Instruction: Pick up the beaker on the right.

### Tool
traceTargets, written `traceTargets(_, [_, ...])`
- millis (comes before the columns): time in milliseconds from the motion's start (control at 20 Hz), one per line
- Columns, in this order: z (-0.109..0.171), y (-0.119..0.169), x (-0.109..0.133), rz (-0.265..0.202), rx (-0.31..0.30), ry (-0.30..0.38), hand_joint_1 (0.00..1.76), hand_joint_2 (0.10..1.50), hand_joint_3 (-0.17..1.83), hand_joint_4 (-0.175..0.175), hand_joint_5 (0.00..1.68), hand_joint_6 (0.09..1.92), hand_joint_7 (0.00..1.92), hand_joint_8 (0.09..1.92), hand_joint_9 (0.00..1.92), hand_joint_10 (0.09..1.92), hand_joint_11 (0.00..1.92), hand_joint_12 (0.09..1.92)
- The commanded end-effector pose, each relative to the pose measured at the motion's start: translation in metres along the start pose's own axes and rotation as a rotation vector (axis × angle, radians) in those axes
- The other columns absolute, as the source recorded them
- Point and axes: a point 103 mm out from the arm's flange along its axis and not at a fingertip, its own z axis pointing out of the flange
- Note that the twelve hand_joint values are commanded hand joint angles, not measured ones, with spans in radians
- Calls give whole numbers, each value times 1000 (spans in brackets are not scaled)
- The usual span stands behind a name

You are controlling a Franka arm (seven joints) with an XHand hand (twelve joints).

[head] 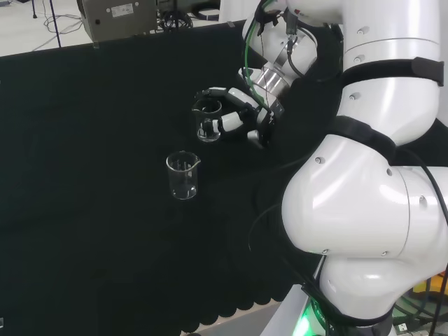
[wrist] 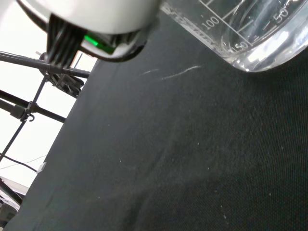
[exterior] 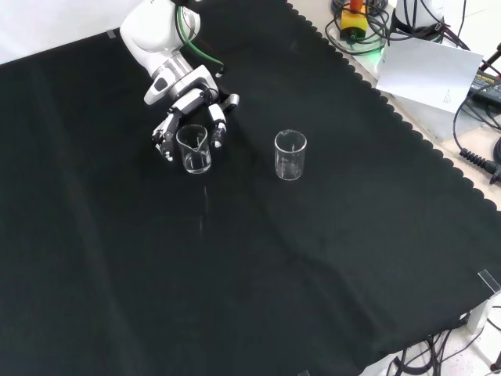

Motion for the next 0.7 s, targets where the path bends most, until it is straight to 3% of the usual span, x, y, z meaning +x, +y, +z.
traceTargets(50, [3, 0, -2, 5, -5, 19, 996, 484, 659, -30, 381, 513, 412, 669, 547, 565, 116, 1386])
traceTargets(700, [4, -1, -8, 27, -15, 47, 1018, 512, 659, -13, 484, 610, 479, 667, 612, 568, 174, 1368])
